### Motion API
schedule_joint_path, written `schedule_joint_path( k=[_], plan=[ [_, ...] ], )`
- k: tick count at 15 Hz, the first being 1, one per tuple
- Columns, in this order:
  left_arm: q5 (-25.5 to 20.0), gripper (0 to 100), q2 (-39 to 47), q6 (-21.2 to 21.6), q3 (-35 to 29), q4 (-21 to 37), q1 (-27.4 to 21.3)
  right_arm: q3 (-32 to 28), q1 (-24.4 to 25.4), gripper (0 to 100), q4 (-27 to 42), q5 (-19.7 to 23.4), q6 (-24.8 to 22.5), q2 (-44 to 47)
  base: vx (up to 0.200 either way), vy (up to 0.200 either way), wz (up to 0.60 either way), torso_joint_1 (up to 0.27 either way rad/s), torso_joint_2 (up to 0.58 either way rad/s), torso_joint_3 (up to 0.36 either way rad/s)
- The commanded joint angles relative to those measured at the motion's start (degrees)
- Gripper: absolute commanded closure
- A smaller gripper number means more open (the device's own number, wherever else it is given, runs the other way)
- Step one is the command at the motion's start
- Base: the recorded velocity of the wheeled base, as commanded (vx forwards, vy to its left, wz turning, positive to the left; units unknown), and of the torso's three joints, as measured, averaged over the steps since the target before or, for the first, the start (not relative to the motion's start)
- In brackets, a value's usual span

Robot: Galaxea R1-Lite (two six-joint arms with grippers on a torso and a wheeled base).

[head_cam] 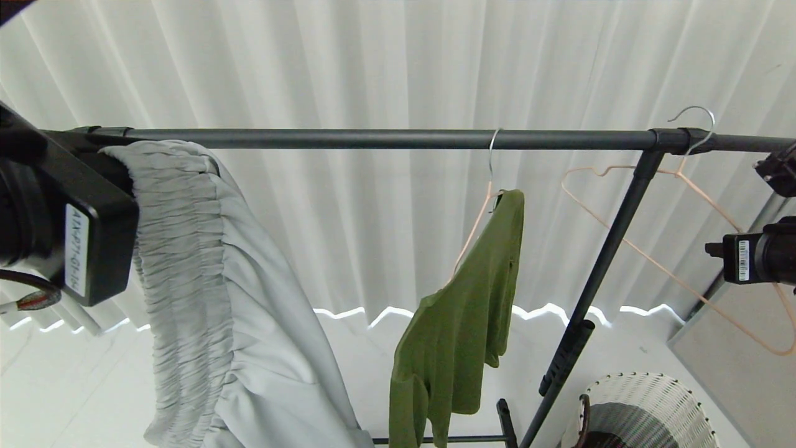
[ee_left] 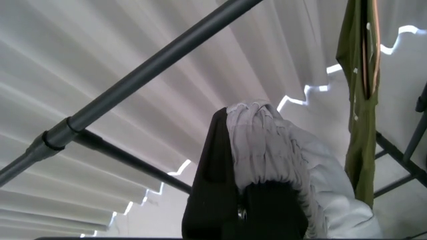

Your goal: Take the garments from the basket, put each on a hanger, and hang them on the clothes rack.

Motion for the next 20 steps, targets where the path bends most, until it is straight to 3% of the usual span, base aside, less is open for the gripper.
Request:
schedule_joint_path(
  k=[1, 6, 12, 16, 20],
  plan=[
    [0.0, 100, -0.1, 0.0, 0.2, 0.0, 0.0, 0.2, -0.4, 100, 0.0, -0.6, 0.0, -2.7, 0.000, 0.000, 0.00, 0.000, 0.00, 0.000],
    [0.6, 100, -0.5, 0.0, 1.5, 0.0, 0.4, 4.7, -1.2, 100, 0.2, -1.9, -0.7, -10.1, 0.000, 0.000, 0.00, 0.000, 0.00, 0.000],
    [1.8, 100, -0.5, 0.0, 1.7, 0.0, 0.4, 10.2, -1.8, 100, 0.5, -1.9, -1.7, -15.7, -0.200, 0.000, 0.00, 0.002, 0.00, 0.002],
    [1.8, 100, -0.7, -0.1, 2.3, 0.0, 0.7, 10.8, -1.7, 100, 0.3, -1.9, -1.9, -16.5, -0.200, 0.000, 0.00, 0.002, 0.00, 0.001],
    [1.8, 100, -1.1, -0.1, 2.5, 0.0, 0.7, 10.4, -1.4, 100, 0.0, -1.8, -3.0, -16.3, 0.000, 0.000, 0.00, 0.000, 0.00, 0.000]
  ],
)
